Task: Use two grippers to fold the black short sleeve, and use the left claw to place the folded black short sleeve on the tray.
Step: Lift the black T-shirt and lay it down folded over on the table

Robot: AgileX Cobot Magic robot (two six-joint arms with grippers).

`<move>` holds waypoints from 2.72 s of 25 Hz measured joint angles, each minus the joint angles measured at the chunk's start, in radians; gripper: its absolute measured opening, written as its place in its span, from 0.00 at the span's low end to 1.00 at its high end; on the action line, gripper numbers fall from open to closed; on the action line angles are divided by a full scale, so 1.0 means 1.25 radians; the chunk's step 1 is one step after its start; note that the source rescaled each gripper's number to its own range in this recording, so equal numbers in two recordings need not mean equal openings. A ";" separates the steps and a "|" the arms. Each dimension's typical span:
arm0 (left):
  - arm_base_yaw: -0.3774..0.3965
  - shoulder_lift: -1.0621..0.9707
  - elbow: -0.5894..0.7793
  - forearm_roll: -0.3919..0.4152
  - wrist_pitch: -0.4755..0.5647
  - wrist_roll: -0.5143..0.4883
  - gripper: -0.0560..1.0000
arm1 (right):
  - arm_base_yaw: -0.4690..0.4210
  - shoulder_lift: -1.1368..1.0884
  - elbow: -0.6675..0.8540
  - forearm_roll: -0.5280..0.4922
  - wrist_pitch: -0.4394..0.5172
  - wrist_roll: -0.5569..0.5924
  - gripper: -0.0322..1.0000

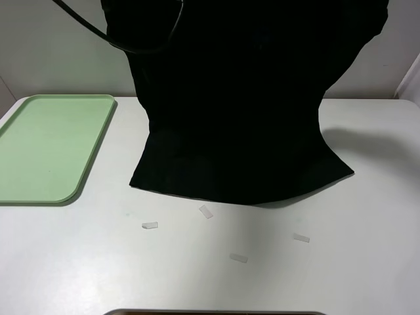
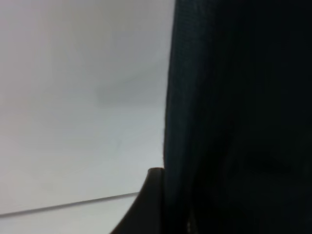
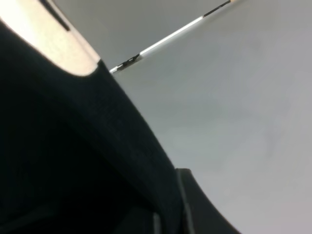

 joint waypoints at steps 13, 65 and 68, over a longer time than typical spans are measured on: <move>0.008 0.159 0.000 0.021 -0.078 -0.030 0.05 | -0.034 0.157 0.039 -0.017 -0.097 0.043 0.04; -0.020 0.218 0.217 -0.220 0.226 -0.127 0.66 | -0.040 0.162 0.338 0.031 0.102 0.169 0.64; -0.015 0.217 0.218 -0.209 0.219 -0.147 0.91 | -0.043 0.149 0.338 0.020 0.110 0.192 0.92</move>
